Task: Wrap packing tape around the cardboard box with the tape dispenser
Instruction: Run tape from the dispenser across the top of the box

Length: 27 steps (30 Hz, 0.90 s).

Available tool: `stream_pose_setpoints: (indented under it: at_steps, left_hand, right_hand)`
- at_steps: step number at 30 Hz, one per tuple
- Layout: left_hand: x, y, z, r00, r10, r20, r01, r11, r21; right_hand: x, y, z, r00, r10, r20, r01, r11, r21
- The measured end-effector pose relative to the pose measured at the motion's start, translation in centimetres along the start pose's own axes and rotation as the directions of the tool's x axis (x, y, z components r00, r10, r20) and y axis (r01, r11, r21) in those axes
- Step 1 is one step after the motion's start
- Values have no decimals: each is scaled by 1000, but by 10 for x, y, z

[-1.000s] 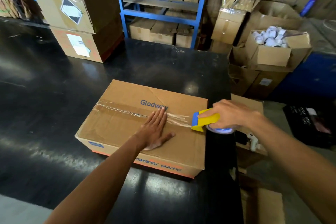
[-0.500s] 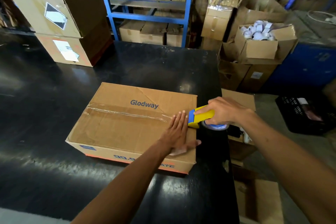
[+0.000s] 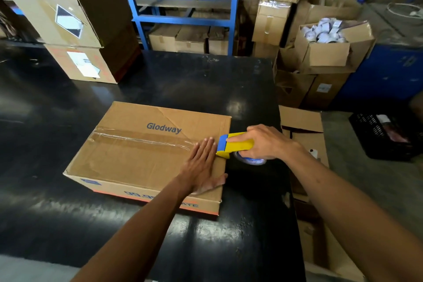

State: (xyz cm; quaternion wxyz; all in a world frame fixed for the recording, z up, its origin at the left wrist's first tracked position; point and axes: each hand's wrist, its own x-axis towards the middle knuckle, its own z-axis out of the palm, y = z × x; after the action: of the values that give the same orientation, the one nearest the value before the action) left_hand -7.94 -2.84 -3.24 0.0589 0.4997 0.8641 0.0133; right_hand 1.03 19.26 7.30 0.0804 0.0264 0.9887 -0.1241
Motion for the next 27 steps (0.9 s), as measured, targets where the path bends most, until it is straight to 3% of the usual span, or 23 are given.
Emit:
stream_pose_setpoints:
  at_steps: [9, 14, 20, 22, 24, 27]
  left_hand:
    - [1, 0, -5, 998, 49, 26, -50, 998, 47]
    - [0, -1, -7, 997, 58, 58, -61, 996, 64]
    - [2, -1, -4, 997, 56, 58, -57, 998, 17]
    - [6, 1, -8, 1000, 3, 8, -3, 996, -87]
    - [18, 9, -17, 987, -139, -78, 116, 963, -243]
    - [41, 29, -22, 932, -344, -114, 301, 910, -287]
  right_hand:
    - [-46, 48, -6, 999, 28, 19, -25, 990, -137]
    - [-30, 17, 25, 996, 51, 76, -40, 989, -142]
    - [-13, -25, 57, 989, 34, 145, 15, 945, -326]
    - [-14, -28, 67, 988, 73, 139, -27, 952, -306]
    - [-19, -24, 67, 988, 95, 122, -57, 957, -283]
    - [-25, -10, 59, 989, 126, 81, -102, 962, -253]
